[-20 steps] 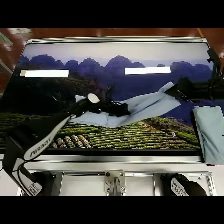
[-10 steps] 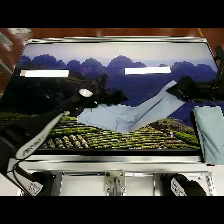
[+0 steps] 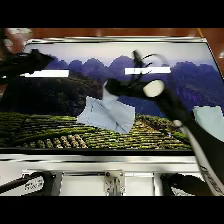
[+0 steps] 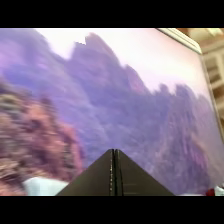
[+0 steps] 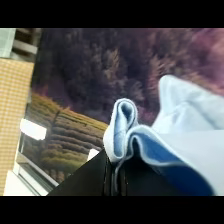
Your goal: Fold the shirts.
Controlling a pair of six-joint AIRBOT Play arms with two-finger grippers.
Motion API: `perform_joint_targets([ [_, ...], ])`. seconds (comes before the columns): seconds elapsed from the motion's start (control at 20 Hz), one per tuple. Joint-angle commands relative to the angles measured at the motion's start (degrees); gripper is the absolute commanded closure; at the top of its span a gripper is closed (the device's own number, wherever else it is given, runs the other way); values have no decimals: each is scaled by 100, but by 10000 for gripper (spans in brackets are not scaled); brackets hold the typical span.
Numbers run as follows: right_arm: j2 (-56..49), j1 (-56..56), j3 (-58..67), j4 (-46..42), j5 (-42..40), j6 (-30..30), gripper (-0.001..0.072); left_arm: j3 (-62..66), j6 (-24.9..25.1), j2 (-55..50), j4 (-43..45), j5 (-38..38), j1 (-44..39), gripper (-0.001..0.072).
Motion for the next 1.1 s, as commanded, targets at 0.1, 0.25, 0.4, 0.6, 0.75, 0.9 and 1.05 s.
perform_joint_targets([
  [0.1, -2190, 1180, 638, 2131, -1178, -192, 615, -2, -85, 946, 424, -1399, 872, 675],
  [0.25, -2444, 1169, 960, 2610, -1250, -330, 155, -4, -85, 1054, 695, -1517, 719, 675],
  [0.4, -2181, 728, 962, 2079, -101, -448, 155, -20, -85, 1023, 876, -1484, 625, 675],
  [0.6, -1561, -264, 962, -76, 2616, -358, 156, -46, -68, 1023, 1115, -1488, 629, 674],
  [0.75, -1158, -1115, 962, -2618, 4579, 127, 15, -46, -70, 1023, 1132, -1491, 629, 674],
  [0.9, -1161, -2096, 664, -2583, 5239, 70, 14, -46, -74, 1023, 1132, -1495, 625, 674],
  [1.05, -1163, -2492, -315, -1508, 4419, -149, 14, -46, -90, 1023, 1132, -1502, 625, 674],
])
